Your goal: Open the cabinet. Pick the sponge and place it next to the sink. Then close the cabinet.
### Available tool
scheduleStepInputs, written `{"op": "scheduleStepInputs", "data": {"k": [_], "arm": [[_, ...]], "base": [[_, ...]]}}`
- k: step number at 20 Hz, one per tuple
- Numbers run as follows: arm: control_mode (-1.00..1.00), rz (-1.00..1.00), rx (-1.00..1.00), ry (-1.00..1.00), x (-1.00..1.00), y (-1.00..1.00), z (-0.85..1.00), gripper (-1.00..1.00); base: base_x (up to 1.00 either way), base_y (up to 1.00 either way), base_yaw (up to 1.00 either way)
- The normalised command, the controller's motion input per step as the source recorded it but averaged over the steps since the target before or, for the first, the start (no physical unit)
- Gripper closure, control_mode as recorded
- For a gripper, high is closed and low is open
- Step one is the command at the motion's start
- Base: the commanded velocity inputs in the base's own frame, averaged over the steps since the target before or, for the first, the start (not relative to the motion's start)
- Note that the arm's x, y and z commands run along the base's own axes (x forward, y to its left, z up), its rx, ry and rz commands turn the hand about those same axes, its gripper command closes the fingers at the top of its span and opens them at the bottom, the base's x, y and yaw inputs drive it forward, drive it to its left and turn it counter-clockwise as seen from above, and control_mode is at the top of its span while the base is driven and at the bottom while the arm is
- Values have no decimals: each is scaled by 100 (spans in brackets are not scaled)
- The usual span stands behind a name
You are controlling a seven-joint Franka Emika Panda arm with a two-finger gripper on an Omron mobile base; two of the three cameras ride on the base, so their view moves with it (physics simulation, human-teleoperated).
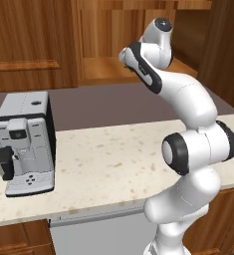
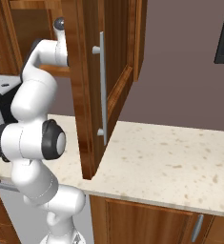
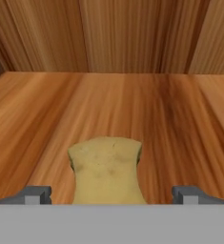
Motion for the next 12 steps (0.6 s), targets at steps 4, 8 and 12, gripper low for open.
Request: {"op": "scheduleStepInputs", "data": {"k": [4,8,12], "arm": [[-100,0,0,0,0,0,-6,-100],[-100,1,0,0,0,0,-27,-100],[-100,1,0,0,0,0,-36,-100]], "base": [[0,0,0],[0,0,0],[0,0,0]]}}
